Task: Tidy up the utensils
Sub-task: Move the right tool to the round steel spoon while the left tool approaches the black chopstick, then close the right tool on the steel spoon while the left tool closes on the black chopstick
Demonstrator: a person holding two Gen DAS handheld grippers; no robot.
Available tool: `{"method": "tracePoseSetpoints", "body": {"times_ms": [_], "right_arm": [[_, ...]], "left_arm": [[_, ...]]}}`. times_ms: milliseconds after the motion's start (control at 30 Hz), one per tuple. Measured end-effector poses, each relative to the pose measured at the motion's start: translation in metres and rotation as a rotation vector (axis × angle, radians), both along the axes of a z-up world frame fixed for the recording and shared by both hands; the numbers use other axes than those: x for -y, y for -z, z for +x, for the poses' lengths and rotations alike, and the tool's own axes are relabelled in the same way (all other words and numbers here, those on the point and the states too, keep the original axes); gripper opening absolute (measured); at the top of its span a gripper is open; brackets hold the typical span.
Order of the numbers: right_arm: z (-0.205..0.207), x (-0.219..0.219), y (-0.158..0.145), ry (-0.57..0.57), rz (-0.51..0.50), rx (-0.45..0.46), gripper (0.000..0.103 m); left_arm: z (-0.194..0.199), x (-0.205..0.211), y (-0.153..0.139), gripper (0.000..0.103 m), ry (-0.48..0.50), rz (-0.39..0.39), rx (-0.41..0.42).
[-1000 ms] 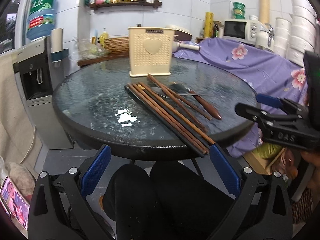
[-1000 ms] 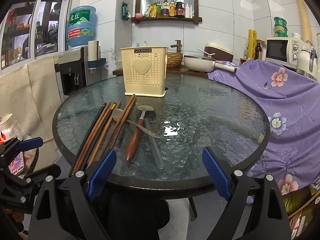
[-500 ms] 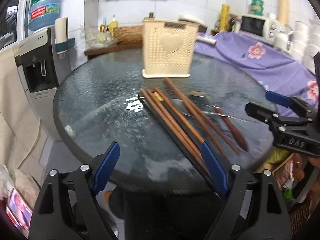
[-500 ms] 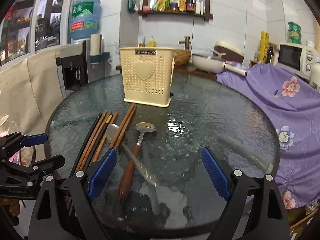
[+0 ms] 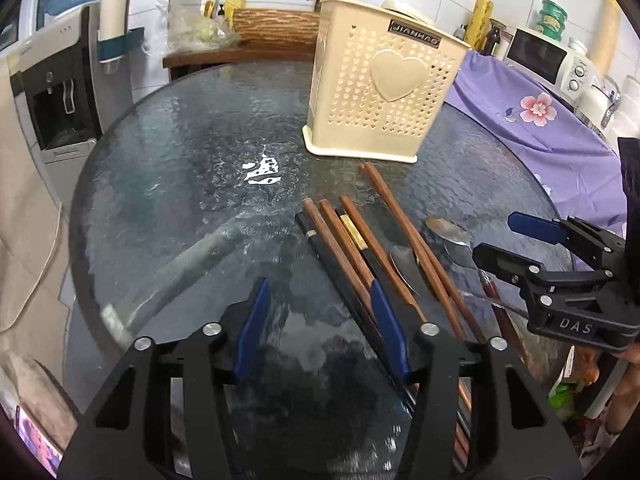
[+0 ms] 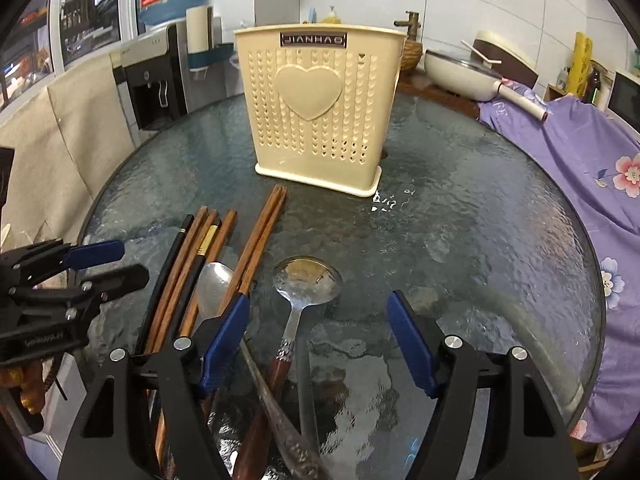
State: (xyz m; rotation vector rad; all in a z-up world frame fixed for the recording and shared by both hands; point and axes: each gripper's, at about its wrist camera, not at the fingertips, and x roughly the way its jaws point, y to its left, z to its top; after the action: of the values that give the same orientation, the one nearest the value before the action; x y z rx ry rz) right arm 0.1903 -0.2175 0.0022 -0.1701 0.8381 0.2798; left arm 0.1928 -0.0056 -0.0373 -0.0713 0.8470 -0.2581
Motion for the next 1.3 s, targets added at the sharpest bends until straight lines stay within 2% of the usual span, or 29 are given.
{"method": "tracePoseSetpoints", "body": {"times_ms": [33, 167, 467, 833, 1000, 1133, 1300], "right_arm": [[0.002, 0.0, 0.0, -0.001, 0.0, -0.006, 0.066], [0.008, 0.001, 0.001, 0.007, 0.001, -0.03, 0.065], [0.014, -0.001, 0.002, -0.001, -0.009, -0.038, 0.064], [0.022, -0.006, 0.005, -0.006, -0.018, -0.071, 0.064], [0.029, -0.008, 0.009, -0.008, -0.012, -0.11, 0.064], [0.032, -0.013, 0.013, -0.006, -0.025, -0.134, 0.058], [0.039, -0.014, 0.019, 0.002, 0.006, -0.18, 0.057]], "left_arm": [[0.004, 0.0, 0.0, 0.045, 0.001, 0.006, -0.001], [0.02, 0.001, 0.001, 0.042, 0.003, 0.006, -0.023], [0.042, -0.002, 0.008, 0.042, -0.021, 0.002, -0.063], [0.046, -0.002, 0.007, 0.042, -0.03, 0.064, -0.068], [0.05, -0.003, 0.006, 0.042, -0.029, 0.048, -0.096], [0.054, 0.007, 0.006, 0.042, -0.008, 0.081, -0.104], [0.056, 0.009, 0.006, 0.042, 0.005, 0.076, -0.117]]}}
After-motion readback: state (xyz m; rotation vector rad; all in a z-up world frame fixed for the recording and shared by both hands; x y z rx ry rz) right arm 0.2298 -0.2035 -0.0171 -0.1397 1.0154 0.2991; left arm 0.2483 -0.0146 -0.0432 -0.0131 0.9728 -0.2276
